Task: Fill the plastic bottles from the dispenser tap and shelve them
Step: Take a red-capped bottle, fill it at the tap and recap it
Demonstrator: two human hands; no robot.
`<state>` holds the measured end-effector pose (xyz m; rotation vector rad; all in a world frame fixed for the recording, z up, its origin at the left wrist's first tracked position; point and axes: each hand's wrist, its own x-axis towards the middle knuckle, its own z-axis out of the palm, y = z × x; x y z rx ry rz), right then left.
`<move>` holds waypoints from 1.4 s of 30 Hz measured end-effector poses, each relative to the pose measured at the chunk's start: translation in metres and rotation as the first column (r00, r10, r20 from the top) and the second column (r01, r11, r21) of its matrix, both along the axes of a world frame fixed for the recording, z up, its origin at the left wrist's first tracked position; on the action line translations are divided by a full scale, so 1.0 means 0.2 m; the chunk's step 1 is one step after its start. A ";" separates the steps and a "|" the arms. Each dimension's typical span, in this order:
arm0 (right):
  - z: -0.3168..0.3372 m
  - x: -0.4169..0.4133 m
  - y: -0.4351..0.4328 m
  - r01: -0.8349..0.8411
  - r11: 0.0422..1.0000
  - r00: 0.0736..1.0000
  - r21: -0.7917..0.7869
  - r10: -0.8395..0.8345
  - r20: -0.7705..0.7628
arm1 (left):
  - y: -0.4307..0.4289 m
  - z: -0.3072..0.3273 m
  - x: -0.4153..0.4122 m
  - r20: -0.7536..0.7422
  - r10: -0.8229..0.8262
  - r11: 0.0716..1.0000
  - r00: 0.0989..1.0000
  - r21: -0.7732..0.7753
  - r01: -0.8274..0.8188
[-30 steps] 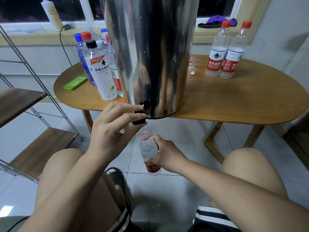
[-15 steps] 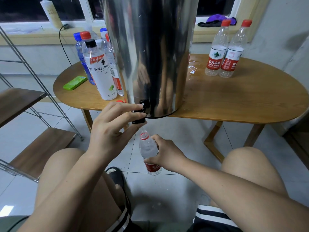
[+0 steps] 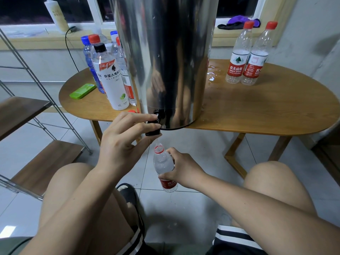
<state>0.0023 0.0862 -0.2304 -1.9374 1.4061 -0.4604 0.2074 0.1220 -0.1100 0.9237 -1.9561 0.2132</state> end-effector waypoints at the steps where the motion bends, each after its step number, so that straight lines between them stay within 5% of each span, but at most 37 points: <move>1: 0.00 0.00 0.00 0.002 1.000 1.000 0.000 -0.002 0.004 | 0.00 0.00 0.00 -0.001 0.000 1.000 1.000 -0.001 0.000; 20: -0.01 0.00 -0.01 -0.002 1.000 1.000 -0.019 0.002 -0.003 | -0.01 0.02 0.00 -0.029 -0.022 1.000 0.999 0.010 0.023; 27: -0.02 0.01 -0.01 0.010 1.000 1.000 -0.016 -0.009 0.026 | -0.06 0.07 -0.04 -0.141 0.067 0.997 0.988 0.059 -0.059; 33: -0.04 0.01 -0.02 0.015 0.999 0.999 -0.031 -0.014 0.049 | -0.12 0.10 -0.08 -0.298 0.082 0.966 0.951 0.260 -0.002; 39: -0.04 0.01 -0.02 -0.002 0.999 0.998 -0.046 0.005 0.063 | -0.12 0.10 -0.06 -0.297 0.073 0.970 0.952 0.244 0.002; 42: -0.04 0.00 -0.02 -0.004 0.999 0.997 -0.053 0.008 0.076 | -0.12 0.09 -0.01 -0.425 0.105 0.969 0.899 0.249 0.004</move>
